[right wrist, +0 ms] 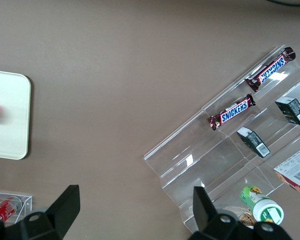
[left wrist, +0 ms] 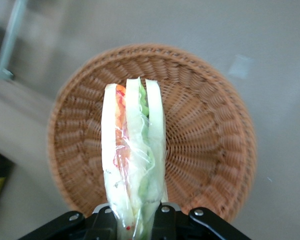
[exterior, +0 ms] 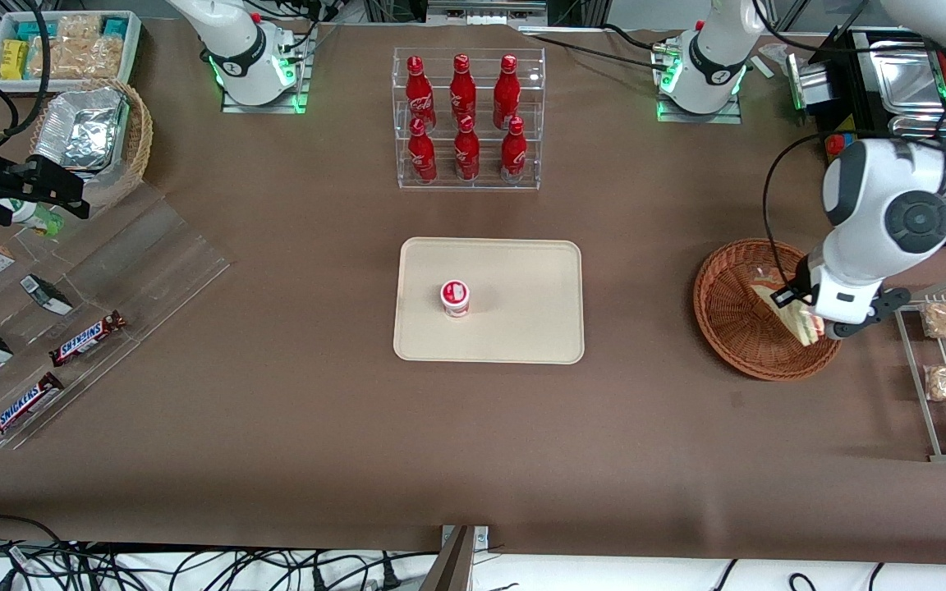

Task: Place sandwich from basket to tray
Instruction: 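Lift the sandwich out of the basket with the left gripper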

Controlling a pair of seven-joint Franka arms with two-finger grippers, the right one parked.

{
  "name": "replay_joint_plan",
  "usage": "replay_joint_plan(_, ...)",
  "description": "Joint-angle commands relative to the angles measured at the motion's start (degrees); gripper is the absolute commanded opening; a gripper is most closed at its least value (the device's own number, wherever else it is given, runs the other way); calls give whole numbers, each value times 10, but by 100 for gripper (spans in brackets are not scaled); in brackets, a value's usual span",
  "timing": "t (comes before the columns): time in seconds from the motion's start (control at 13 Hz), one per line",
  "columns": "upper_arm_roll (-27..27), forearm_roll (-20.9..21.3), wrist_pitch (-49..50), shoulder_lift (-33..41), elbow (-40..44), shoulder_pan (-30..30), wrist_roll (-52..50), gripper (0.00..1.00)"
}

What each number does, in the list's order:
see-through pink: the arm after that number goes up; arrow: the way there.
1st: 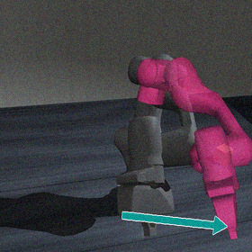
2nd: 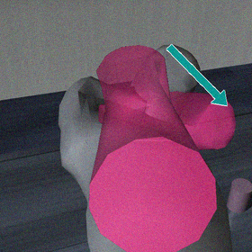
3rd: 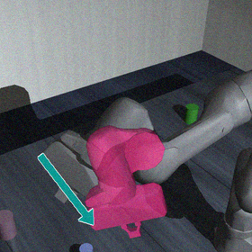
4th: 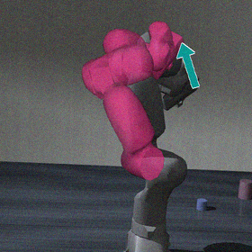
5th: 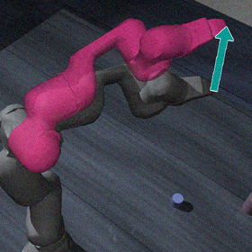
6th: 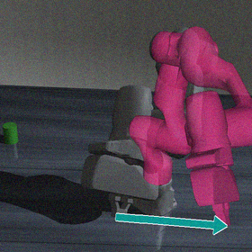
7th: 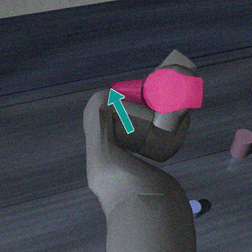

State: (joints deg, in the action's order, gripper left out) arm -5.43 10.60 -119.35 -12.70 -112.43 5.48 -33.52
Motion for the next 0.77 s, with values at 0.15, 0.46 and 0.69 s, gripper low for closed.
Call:
replay_joint_plan(0.15, -23, -50, 118, -2, 139, -9, 89, 0)
replay_joint_plan(0.46, -76, -60, 179, -2, 200, -13, 114, 0)
replay_joint_plan(0.69, -128, -60, 179, -2, 206, -15, 111, 0)
